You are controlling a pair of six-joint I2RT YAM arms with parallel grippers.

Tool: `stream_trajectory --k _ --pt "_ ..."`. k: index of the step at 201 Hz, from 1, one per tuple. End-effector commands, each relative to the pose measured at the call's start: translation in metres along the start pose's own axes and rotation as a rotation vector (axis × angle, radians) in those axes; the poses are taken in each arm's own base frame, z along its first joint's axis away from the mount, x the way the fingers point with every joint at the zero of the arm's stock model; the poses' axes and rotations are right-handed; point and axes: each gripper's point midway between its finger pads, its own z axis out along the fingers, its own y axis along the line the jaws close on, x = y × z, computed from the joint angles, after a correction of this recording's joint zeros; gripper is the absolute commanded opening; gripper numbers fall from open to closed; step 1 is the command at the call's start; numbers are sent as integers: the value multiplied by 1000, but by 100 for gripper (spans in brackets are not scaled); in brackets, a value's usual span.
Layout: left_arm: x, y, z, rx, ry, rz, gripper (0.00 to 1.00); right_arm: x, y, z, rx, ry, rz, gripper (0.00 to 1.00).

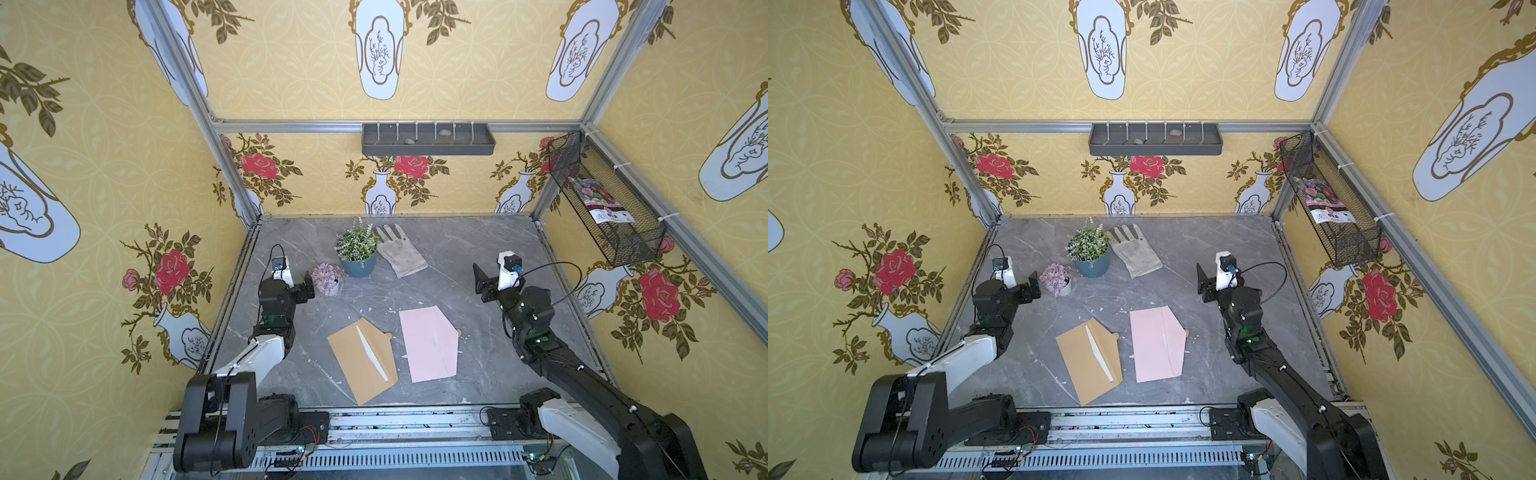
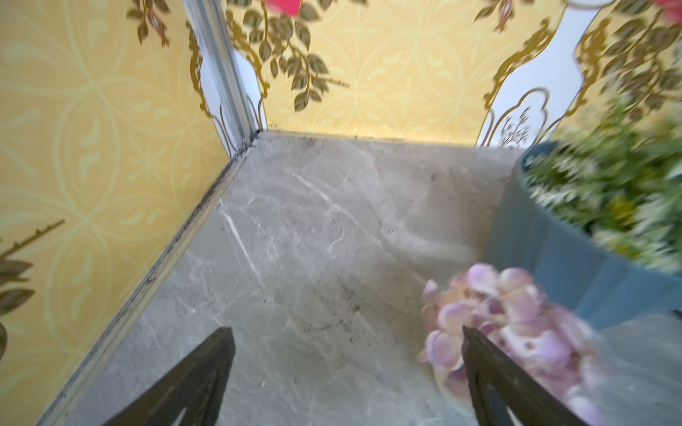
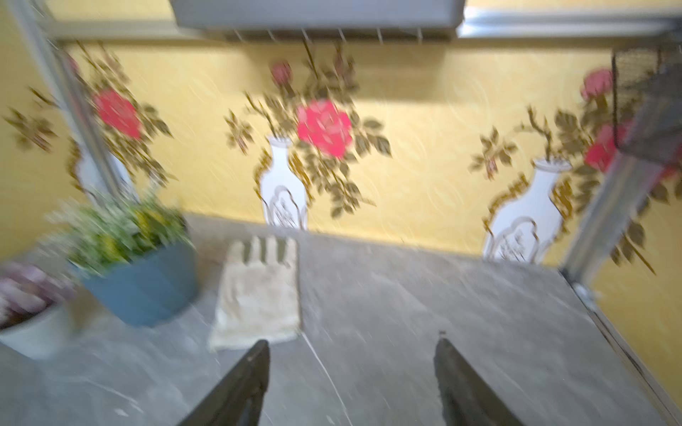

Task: Take the letter paper out of the envelope
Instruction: Pick up the envelope from the center of the board.

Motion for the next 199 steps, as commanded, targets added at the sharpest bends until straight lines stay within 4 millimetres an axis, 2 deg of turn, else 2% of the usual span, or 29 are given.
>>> stream_trajectory --k 1,13,34,49,59,79,85,108,129,142,162,199 --pt "4 -21 -24 36 60 -48 94 52 44 -2 -45 347 102 59" --pt "0 -43 -39 113 28 -150 94 73 83 -3 -96 428 95 58" --pt "22 -79 -56 263 61 -181 93 107 138 -16 -133 476 28 56" --pt "40 -85 -61 279 110 -170 92 125 170 -29 -161 526 24 57" --pt "45 -88 -63 299 122 -186 92 137 188 -36 -200 574 55 59" --pt "40 -93 -70 334 99 -197 91 162 220 -49 -290 679 212 75" --pt "37 -93 -72 335 88 -195 91 169 225 -53 -299 700 272 77" --pt "34 -84 -79 307 63 -192 93 198 232 -70 -300 769 455 74" --pt "30 -79 -83 292 36 -187 94 221 234 -87 -250 818 463 70" --pt "30 -79 -84 294 33 -186 94 225 246 -94 -277 825 454 64" --pt "34 -83 -80 305 57 -182 94 232 259 -98 -316 837 488 63" --pt "42 -91 -74 328 110 -176 94 246 255 -88 -363 818 582 63"
